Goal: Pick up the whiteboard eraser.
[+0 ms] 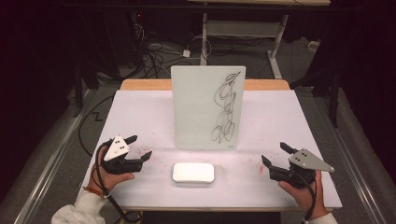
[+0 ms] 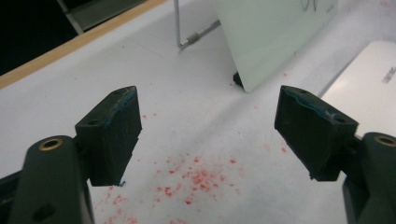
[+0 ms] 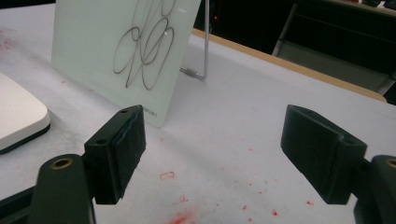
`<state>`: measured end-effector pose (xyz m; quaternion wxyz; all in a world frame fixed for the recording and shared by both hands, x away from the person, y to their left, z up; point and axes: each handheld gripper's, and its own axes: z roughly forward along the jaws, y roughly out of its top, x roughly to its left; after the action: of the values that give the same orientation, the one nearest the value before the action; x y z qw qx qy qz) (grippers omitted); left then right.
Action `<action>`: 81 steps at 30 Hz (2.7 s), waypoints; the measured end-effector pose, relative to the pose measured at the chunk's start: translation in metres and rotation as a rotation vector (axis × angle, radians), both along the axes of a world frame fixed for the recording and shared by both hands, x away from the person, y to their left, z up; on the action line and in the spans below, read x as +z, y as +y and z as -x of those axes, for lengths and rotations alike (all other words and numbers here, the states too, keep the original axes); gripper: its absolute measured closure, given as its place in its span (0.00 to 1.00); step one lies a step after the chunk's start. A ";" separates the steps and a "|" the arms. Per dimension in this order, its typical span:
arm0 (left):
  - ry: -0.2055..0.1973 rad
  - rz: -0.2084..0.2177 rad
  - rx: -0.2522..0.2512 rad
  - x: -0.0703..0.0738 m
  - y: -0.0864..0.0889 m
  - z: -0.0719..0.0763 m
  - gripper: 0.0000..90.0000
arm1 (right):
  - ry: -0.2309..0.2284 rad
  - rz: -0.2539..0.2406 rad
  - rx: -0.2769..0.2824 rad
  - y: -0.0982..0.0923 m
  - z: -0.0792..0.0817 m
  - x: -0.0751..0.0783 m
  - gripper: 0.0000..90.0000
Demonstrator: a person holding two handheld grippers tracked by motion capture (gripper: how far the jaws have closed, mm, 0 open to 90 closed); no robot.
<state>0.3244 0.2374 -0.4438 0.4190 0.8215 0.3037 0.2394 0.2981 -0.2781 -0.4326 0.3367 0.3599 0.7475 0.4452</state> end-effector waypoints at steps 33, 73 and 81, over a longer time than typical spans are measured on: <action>0.298 -0.435 -0.488 0.014 -0.143 -0.023 0.21 | 0.106 0.073 0.092 0.011 -0.009 -0.013 0.26; 0.209 -0.409 -0.528 0.012 -0.161 -0.030 0.32 | 0.145 0.105 0.179 0.015 -0.010 -0.017 0.26; 0.125 -0.325 -0.434 0.020 -0.146 -0.024 0.32 | 0.125 0.108 0.168 0.014 -0.011 -0.015 0.27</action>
<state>0.3483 0.0909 -0.4238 0.3036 0.9370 0.1034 0.1385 0.3086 -0.2639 -0.4472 0.2699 0.3045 0.8174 0.4078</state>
